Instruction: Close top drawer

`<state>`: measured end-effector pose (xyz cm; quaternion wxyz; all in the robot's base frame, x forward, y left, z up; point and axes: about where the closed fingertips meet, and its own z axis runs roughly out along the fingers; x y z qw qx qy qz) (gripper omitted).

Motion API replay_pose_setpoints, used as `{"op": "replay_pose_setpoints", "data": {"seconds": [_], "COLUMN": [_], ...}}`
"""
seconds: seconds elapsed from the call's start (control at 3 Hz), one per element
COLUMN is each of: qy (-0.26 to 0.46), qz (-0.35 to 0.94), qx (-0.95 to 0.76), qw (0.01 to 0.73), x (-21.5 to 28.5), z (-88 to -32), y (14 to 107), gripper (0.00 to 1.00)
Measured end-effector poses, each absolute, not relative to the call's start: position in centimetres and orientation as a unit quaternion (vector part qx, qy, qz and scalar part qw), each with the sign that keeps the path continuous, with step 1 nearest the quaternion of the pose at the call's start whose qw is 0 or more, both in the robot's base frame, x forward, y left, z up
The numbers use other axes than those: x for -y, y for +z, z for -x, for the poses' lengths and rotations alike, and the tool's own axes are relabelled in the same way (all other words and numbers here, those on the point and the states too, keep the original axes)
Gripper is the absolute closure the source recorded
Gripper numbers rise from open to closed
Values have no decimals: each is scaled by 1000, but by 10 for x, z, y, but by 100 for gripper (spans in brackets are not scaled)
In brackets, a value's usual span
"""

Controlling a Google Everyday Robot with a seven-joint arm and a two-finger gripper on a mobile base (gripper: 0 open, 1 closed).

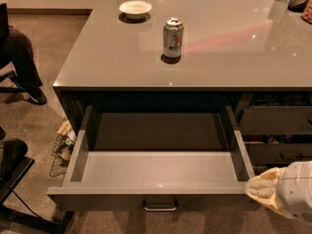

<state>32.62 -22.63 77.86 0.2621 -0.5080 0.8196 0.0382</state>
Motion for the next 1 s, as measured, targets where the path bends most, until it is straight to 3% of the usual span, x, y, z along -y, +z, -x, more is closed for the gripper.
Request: {"op": "replay_pose_setpoints", "data": {"seconds": [1.0], "qy": [143], "qz": [480], "qx": [-815], "qw": [292], "x": [184], "z": [-328], "y": [651], "gripper": [100]}}
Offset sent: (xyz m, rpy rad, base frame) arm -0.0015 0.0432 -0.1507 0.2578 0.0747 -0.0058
